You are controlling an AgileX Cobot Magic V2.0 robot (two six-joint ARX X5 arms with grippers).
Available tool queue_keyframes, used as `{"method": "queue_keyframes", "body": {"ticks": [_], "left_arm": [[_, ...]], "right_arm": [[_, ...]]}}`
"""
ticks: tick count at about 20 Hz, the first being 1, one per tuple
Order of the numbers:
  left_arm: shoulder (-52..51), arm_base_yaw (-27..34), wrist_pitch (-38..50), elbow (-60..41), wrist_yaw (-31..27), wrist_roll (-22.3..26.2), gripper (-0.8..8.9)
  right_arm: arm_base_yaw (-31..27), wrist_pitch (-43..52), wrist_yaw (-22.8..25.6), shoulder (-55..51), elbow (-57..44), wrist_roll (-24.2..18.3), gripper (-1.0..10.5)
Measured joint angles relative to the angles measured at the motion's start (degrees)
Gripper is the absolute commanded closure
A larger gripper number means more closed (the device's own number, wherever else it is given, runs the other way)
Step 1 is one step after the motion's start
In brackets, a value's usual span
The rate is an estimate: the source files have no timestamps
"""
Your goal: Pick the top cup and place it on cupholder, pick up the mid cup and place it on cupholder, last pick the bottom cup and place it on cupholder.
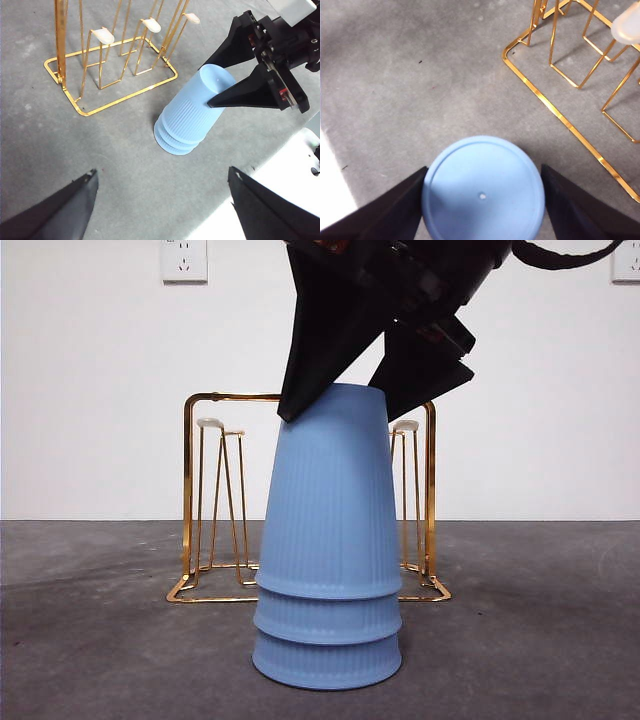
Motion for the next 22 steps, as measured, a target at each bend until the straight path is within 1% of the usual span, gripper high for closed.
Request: {"method": "queue_keyframes", "body": {"ticks": [8,11,14,16,19,22], "left_arm": [[0.0,0.0,0.4,0.0,0.0,0.0,4.04],[0.0,0.0,0.4,0.0,0.0,0.0,4.04],[0.0,0.0,0.4,0.0,0.0,0.0,4.04],[0.0,0.0,0.4,0.0,0.0,0.0,4.04],[0.0,0.0,0.4,0.0,0.0,0.0,4.04],[0.0,0.0,0.4,0.0,0.0,0.0,4.04]], "right_arm": [[1.2,-0.7,0.5,-0.9,0.1,-0.1,6.7],[1.2,-1.9,0.5,-1.2,1.7,-0.1,6.7],[1.2,-4.9,0.6,-1.2,4.5,-0.2,6.7],[1.2,-8.3,1.7,-1.3,7.6,-0.5,6.7],[1.2,-12.4,1.9,-2.1,12.5,-0.7,6.7],[1.2,-15.8,4.0,-4.3,17.4,-1.5,6.7]]}}
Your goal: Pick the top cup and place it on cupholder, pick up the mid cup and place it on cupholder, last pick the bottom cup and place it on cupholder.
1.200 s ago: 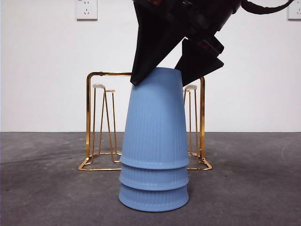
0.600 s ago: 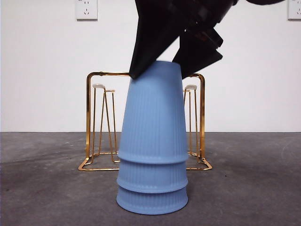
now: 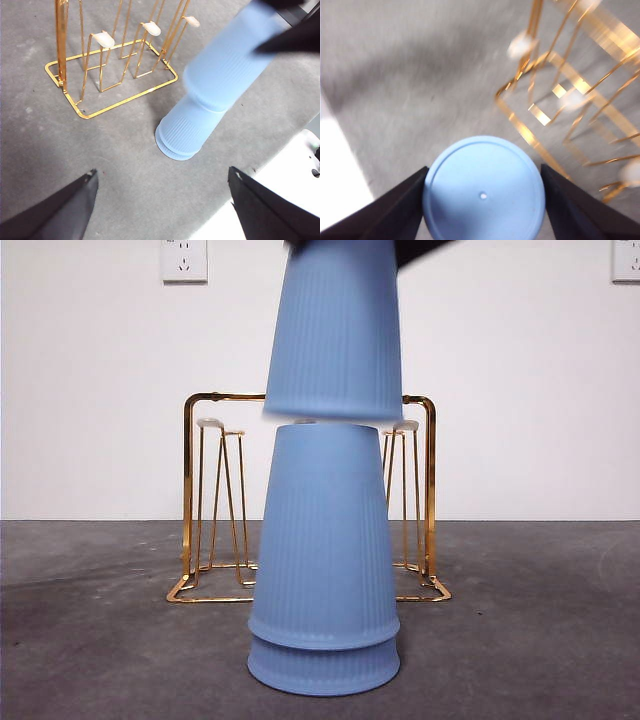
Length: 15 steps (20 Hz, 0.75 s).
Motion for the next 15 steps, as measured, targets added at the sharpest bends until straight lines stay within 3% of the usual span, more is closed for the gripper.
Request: {"method": "queue_keyframes", "body": {"ticks": [6,11,15], "left_arm": [[0.0,0.0,0.0,0.0,0.0,0.0,4.04],[0.0,0.0,0.2,0.0,0.0,0.0,4.04],[0.0,0.0,0.2,0.0,0.0,0.0,4.04]], "right_arm": [[-3.3,-2.2,7.8,-2.2,4.7,-0.7,6.7],[-10.1,1.4,8.1,-0.8,4.7,-1.6,6.7],[-13.4,2.8,4.7,2.0,4.7,-1.9,6.7]]}}
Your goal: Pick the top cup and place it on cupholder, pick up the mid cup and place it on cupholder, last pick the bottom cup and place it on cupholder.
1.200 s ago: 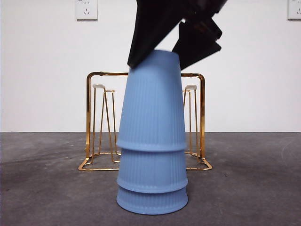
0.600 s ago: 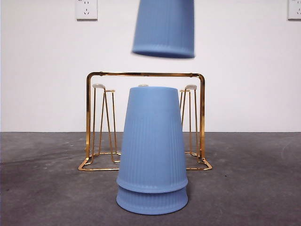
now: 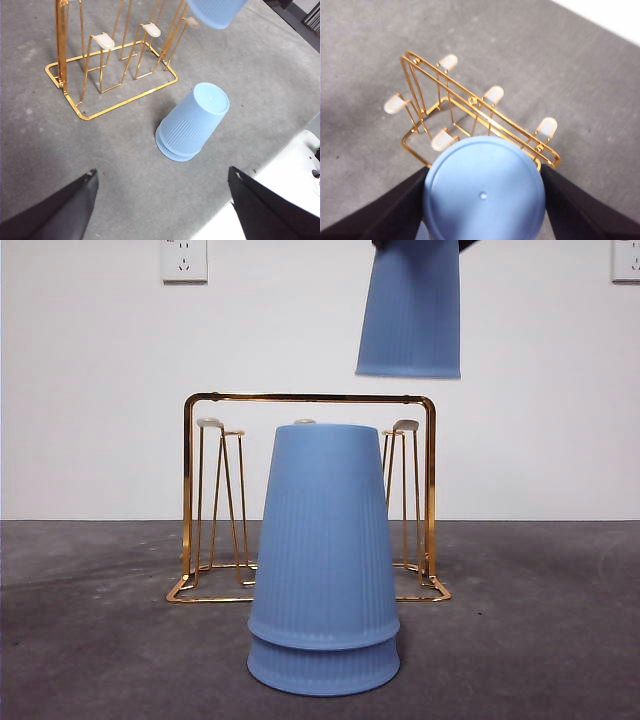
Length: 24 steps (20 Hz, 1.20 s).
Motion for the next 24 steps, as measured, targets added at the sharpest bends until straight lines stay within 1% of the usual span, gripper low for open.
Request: {"method": "queue_keyframes", "body": {"ticks": [2,5,12,15,23,24], "left_arm": [[0.0,0.0,0.1,0.0,0.0,0.0,4.04],[0.0,0.0,0.1,0.0,0.0,0.0,4.04],[0.0,0.0,0.1,0.0,0.0,0.0,4.04],[0.0,0.0,0.1,0.0,0.0,0.0,4.04],[0.0,0.0,0.1,0.0,0.0,0.0,4.04],[0.0,0.0,0.1,0.0,0.0,-0.1,4.04]], "right_arm": [[-1.1,0.0,-0.1,2.2,0.0,0.0,6.7],[-2.2,0.0,-2.3,5.9,0.0,0.1,6.7],[-2.4,1.3,-2.5,12.7,0.0,0.3,6.7],[-2.4,3.7,-2.6,13.1,-1.3,0.6,6.7],[-2.9,11.0,-2.9,13.1,-9.5,2.9,6.7],[-2.9,12.3,-3.0,13.1,-10.6,3.3,6.5]]}}
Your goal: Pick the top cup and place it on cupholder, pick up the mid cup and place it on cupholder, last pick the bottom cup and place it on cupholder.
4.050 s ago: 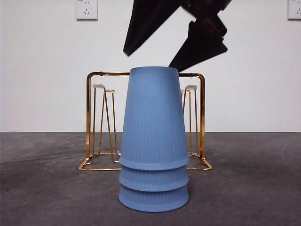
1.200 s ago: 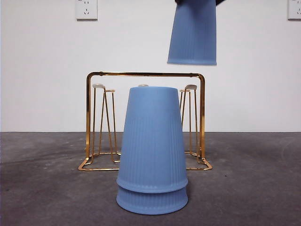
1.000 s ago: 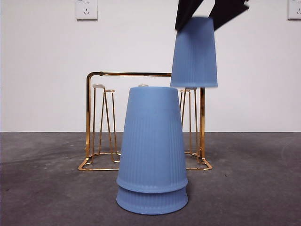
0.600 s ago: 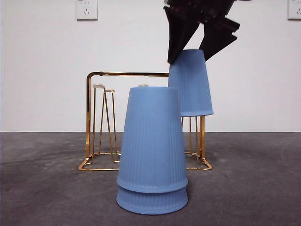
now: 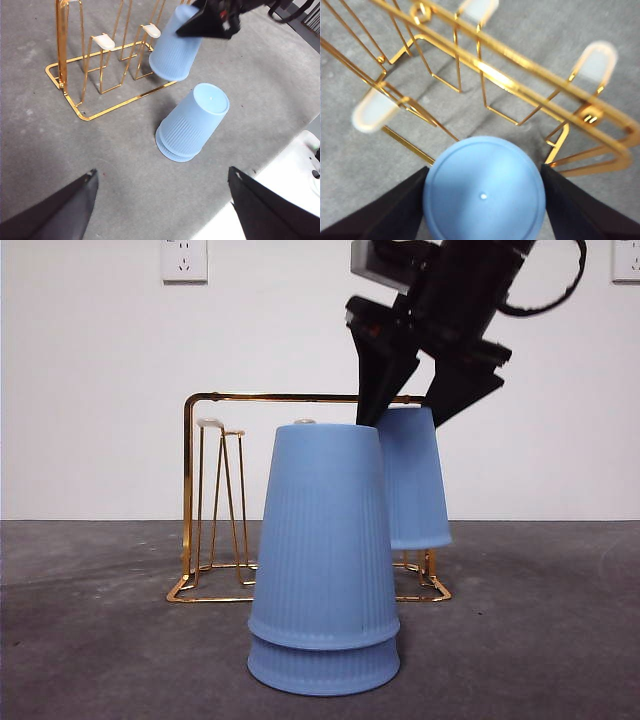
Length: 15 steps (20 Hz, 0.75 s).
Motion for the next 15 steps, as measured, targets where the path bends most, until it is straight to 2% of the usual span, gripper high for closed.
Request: {"method": "queue_keyframes", "body": {"ticks": [3,10,15], "left_arm": [[0.0,0.0,0.0,0.0,0.0,-0.1,4.04],[0.0,0.0,0.0,0.0,0.0,-0.1,3.72],[0.0,-0.8,4.3,0.0,0.0,-1.3,3.46]], "right_arm": [[0.0,1.4,-0.8,0.0,-1.2,0.9,5.6],[0.0,1.2,0.3,-1.0,-1.7,1.4,5.0],[0.0,-1.9,0.4,-12.7,-1.7,1.4,5.0]]}}
